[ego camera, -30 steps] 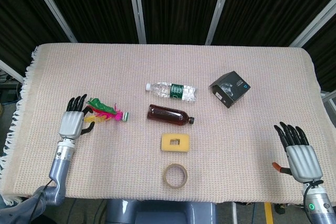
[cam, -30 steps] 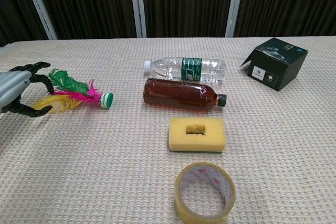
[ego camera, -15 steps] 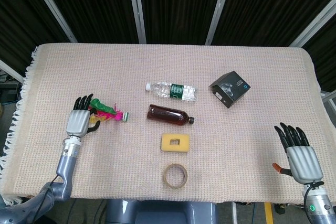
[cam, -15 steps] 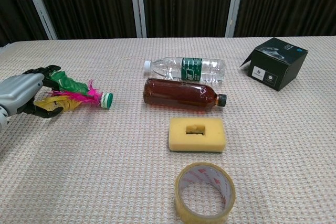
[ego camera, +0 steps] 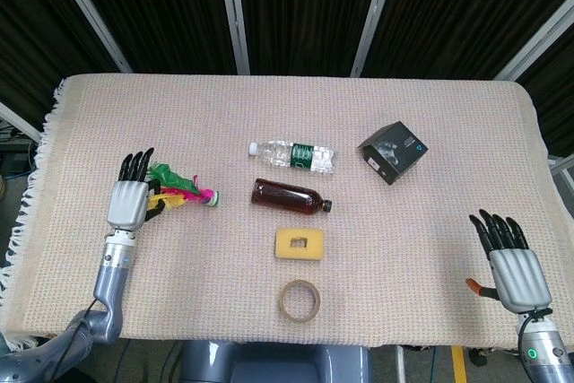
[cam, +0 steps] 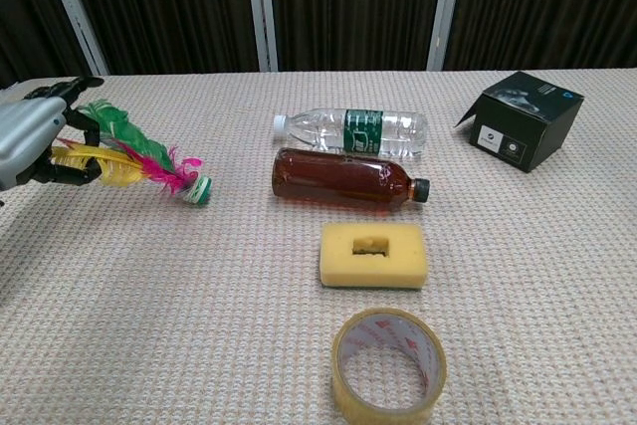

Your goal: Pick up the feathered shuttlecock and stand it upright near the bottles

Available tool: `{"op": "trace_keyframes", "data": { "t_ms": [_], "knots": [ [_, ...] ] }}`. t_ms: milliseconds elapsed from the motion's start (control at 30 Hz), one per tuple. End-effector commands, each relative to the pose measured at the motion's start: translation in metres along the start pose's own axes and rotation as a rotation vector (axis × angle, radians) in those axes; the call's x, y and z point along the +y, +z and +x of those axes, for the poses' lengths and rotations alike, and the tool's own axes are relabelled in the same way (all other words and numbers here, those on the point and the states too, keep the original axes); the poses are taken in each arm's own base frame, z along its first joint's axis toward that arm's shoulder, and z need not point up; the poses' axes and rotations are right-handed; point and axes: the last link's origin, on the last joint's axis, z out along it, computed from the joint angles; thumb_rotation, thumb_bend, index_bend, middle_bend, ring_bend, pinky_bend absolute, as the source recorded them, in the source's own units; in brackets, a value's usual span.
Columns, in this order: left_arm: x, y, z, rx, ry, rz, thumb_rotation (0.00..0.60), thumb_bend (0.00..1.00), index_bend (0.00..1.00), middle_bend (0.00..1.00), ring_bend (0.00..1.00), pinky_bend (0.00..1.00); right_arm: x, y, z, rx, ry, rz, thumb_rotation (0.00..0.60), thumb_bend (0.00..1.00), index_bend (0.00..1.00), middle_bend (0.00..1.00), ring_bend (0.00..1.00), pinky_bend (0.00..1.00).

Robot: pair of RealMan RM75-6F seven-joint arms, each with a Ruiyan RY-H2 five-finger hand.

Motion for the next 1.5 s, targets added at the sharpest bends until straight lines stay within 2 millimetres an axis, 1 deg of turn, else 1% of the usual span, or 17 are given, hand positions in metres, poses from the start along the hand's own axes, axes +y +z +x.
{"op": "trace_keyframes", "data": {
  "t_ms": [33, 133, 233, 333, 367, 433, 567, 700, 967, 1067, 1100, 1200, 1300, 1333, 1367, 1400, 1500],
  "knots": [
    [0.012, 0.005, 0.018, 0.056, -0.008, -0.042, 0.563, 0.52, 0.67, 0.01, 0.00, 0.00, -0.001, 0.000, -0.001, -0.005, 0.000, 0.005, 0.600, 0.06, 0.00, 0.00, 0.00, 0.00],
    [0.030, 0.009, 0.026, 0.088, -0.017, -0.071, 0.562, 0.51, 0.64, 0.02, 0.00, 0.00, -0.001, 0.001, 0.000, -0.006, 0.002, 0.008, 0.600, 0.06, 0.00, 0.00, 0.00, 0.00],
    [0.048, 0.014, 0.031, 0.112, -0.022, -0.096, 0.563, 0.50, 0.57, 0.02, 0.00, 0.00, -0.001, 0.001, 0.001, -0.007, 0.006, 0.010, 0.600, 0.06, 0.00, 0.00, 0.00, 0.00],
    [0.066, 0.022, 0.025, 0.082, -0.025, -0.114, 0.564, 0.44, 0.45, 0.01, 0.00, 0.00, 0.001, 0.002, 0.002, -0.011, 0.009, 0.011, 0.600, 0.06, 0.00, 0.00, 0.00, 0.00],
    [0.072, 0.024, 0.023, 0.071, -0.027, -0.120, 0.562, 0.40, 0.38, 0.00, 0.00, 0.00, 0.001, 0.002, 0.002, -0.010, 0.010, 0.011, 0.600, 0.06, 0.00, 0.00, 0.00, 0.00],
    [0.082, 0.027, 0.019, 0.051, -0.020, -0.135, 0.562, 0.36, 0.32, 0.00, 0.00, 0.00, 0.002, 0.002, 0.003, -0.010, 0.015, 0.009, 0.600, 0.06, 0.00, 0.00, 0.00, 0.00],
    [0.100, 0.028, 0.015, 0.037, -0.010, -0.166, 0.561, 0.35, 0.35, 0.00, 0.00, 0.00, 0.006, 0.003, 0.005, -0.008, 0.025, -0.003, 0.600, 0.06, 0.00, 0.00, 0.00, 0.00],
    [0.108, 0.025, 0.018, 0.037, -0.005, -0.193, 0.563, 0.35, 0.35, 0.00, 0.00, 0.00, 0.010, 0.003, 0.006, 0.003, 0.025, -0.013, 0.600, 0.07, 0.00, 0.00, 0.00, 0.00],
    [0.122, 0.024, 0.036, 0.055, -0.046, -0.225, 0.562, 0.33, 0.26, 0.00, 0.00, 0.00, 0.008, 0.001, 0.003, -0.016, 0.018, -0.007, 0.600, 0.07, 0.00, 0.00, 0.00, 0.00],
    [0.125, 0.021, 0.045, 0.086, -0.059, -0.244, 0.564, 0.28, 0.16, 0.00, 0.00, 0.00, 0.009, 0.003, 0.003, -0.017, 0.016, -0.015, 0.600, 0.07, 0.00, 0.00, 0.00, 0.00],
    [0.125, 0.019, 0.048, 0.094, -0.064, -0.248, 0.566, 0.25, 0.11, 0.00, 0.00, 0.00, 0.009, 0.003, 0.002, -0.018, 0.014, -0.016, 0.600, 0.07, 0.00, 0.00, 0.00, 0.00],
    [0.124, 0.013, 0.058, 0.109, -0.093, -0.255, 0.565, 0.19, 0.02, 0.00, 0.00, 0.00, 0.008, 0.003, 0.002, -0.021, 0.011, -0.014, 0.600, 0.07, 0.00, 0.00, 0.00, 0.00],
    [0.116, 0.003, 0.070, 0.111, -0.097, -0.257, 0.562, 0.16, 0.00, 0.00, 0.00, 0.00, 0.007, 0.003, 0.002, -0.018, 0.008, -0.011, 0.600, 0.07, 0.00, 0.00, 0.00, 0.00],
    [0.104, -0.008, 0.076, 0.084, -0.092, -0.241, 0.561, 0.15, 0.00, 0.00, 0.00, 0.00, 0.007, 0.003, 0.003, -0.011, 0.005, -0.008, 0.600, 0.07, 0.00, 0.00, 0.00, 0.00],
    [0.083, -0.027, 0.085, 0.037, -0.077, -0.205, 0.561, 0.15, 0.00, 0.00, 0.00, 0.00, 0.006, 0.002, 0.004, 0.000, 0.005, -0.007, 0.600, 0.07, 0.00, 0.00, 0.00, 0.00],
    [0.068, -0.042, 0.099, 0.002, -0.064, -0.184, 0.561, 0.15, 0.00, 0.00, 0.00, 0.00, 0.006, 0.000, 0.005, 0.006, 0.005, -0.007, 0.600, 0.07, 0.00, 0.00, 0.00, 0.00],
    [0.035, -0.071, 0.123, -0.028, -0.028, -0.110, 0.561, 0.15, 0.00, 0.00, 0.00, 0.00, 0.006, -0.003, 0.007, 0.018, 0.007, -0.007, 0.600, 0.07, 0.00, 0.00, 0.00, 0.00]
  ]
}}
